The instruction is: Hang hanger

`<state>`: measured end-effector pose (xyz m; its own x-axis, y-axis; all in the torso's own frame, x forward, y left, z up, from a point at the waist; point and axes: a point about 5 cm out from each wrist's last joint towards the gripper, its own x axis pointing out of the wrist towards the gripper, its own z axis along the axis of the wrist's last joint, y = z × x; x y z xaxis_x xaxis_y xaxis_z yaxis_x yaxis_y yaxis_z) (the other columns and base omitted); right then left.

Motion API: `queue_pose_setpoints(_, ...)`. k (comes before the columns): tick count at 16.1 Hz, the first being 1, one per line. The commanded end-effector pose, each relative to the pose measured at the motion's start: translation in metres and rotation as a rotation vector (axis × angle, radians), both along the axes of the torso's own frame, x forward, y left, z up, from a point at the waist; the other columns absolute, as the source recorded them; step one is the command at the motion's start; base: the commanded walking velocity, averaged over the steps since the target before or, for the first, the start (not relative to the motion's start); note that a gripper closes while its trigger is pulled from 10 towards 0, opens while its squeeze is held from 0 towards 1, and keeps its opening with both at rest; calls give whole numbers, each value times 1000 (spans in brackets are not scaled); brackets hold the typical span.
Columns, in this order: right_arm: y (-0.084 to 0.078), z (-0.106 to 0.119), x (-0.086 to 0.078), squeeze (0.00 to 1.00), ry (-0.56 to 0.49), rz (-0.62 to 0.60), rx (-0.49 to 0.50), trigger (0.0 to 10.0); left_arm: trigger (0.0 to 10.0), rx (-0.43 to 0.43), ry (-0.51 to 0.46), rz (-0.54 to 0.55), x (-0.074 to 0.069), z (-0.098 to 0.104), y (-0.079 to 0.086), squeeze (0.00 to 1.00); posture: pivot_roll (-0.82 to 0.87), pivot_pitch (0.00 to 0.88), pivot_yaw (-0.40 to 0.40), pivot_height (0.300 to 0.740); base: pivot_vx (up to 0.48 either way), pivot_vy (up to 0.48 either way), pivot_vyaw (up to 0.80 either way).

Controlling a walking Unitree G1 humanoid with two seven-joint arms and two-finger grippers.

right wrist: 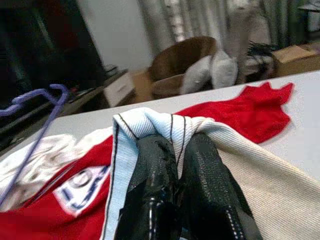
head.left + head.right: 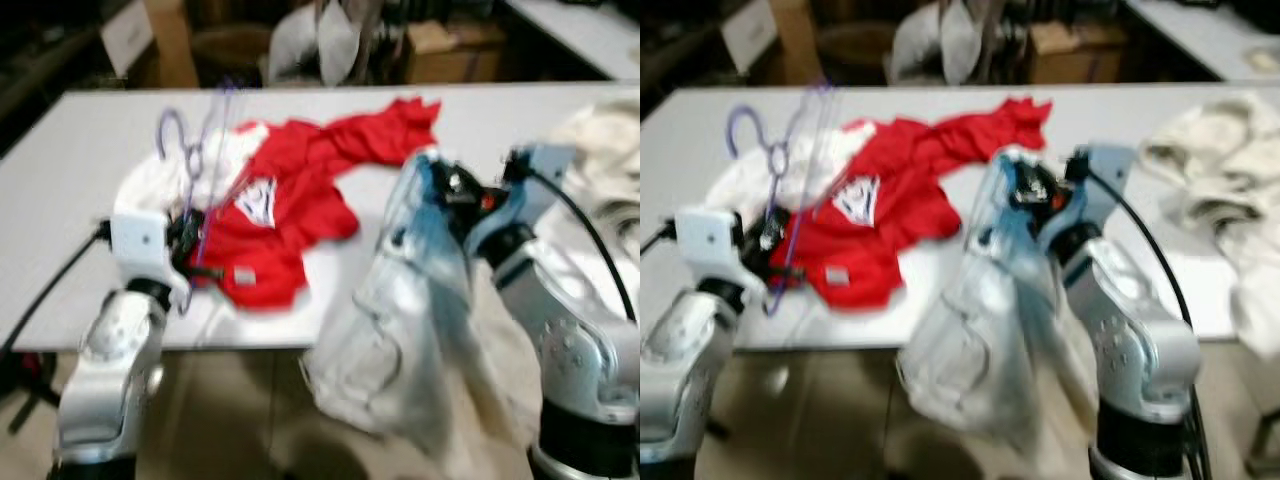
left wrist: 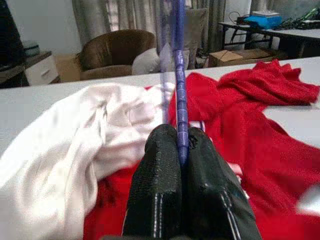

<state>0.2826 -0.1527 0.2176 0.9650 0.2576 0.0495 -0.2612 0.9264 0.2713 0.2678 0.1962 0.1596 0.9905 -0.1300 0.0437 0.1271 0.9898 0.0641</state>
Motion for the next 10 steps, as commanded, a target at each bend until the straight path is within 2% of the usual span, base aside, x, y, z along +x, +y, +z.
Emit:
queue_pose_setpoints(1, -11, 8, 0, 0, -37, -57, 2, 10000, 10000, 0, -13, -28, 1, 4, -7, 0, -126, 44, 51, 740, 480, 0, 0)
queue_pose_setpoints(3, -19, 0, 6, 0, 4, -81, -45, 10000, 10000, 0, -10, -16, 0, 4, -5, 0, -122, 37, 44, 740, 480, 0, 0)
queue_pose_setpoints(5, -23, 5, 19, 0, -8, -77, -92, 10000, 10000, -62, -5, 24, -1, 4, 0, 0, -124, 33, 39, 740, 0, 0, 0)
queue_pose_setpoints(7, -26, 14, 52, 0, -26, -82, -183, 10000, 10000, -9, -8, 110, 1, 5, 11, 0, -112, 28, 23, 740, 0, 0, 0)
queue_pose_setpoints(8, -15, 40, 98, 0, -95, -76, -252, 10000, 10000, 26, -56, 266, -1, 12, 36, 0, -102, 27, 12, 740, 0, 0, 0)
queue_pose_setpoints(9, -7, 52, 109, 0, -130, -63, -258, 10000, 10000, 34, -69, 306, -3, 15, 44, 0, -99, 28, 12, 740, 0, 0, 0)
queue_pose_setpoints(10, 17, 74, 120, 0, -194, -21, -236, 10000, 10000, 44, -81, 364, -7, 18, 57, 0, -94, 26, 16, 740, 0, 0, 0)
